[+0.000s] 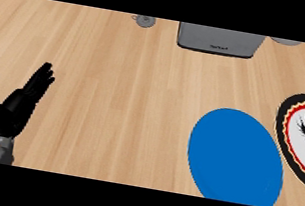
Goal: Pick the lemon from the plate and place it in the plate
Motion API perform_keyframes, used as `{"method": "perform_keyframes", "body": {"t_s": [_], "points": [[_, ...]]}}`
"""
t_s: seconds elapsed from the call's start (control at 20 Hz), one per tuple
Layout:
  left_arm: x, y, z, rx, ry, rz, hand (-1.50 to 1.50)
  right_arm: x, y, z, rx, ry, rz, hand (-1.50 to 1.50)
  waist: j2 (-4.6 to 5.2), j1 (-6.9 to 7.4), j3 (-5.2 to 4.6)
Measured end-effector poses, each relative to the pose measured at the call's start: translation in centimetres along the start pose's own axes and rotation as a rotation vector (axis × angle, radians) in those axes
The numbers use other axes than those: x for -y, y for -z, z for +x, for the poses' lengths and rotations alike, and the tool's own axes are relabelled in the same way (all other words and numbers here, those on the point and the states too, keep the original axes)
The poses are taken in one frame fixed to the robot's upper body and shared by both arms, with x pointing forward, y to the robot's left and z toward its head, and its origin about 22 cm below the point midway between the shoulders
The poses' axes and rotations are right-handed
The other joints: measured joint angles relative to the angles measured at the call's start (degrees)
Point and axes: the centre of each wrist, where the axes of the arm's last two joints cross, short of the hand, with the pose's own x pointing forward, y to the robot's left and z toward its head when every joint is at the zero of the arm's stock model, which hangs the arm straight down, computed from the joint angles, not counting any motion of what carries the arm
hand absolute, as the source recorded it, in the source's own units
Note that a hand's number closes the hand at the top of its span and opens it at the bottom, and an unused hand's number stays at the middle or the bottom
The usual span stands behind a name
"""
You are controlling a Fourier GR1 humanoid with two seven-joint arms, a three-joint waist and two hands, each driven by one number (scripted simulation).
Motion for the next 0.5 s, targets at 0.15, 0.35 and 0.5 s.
{"method": "perform_keyframes", "body": {"t_s": [0.15,0.35,0.5], "points": [[0.6,0.3,-0.1,-0.004,0.001,-0.008,0.0,1.9,-0.9,-0.6,0.012,-0.003,0.03,-1.5,0.04,0.14,0.04],[0.4,0.0,-0.1,-0.005,0.003,-0.009,0.0,3.5,-1.6,-0.8,0.011,-0.042,0.05,-1.5,0.05,0.44,0.09],[1.0,-0.1,0.1,-0.001,-0.001,-0.013,0.0,3.9,-2.3,-1.4,-0.003,-0.065,0.044,-1.5,0.05,0.53,0.14]]}}
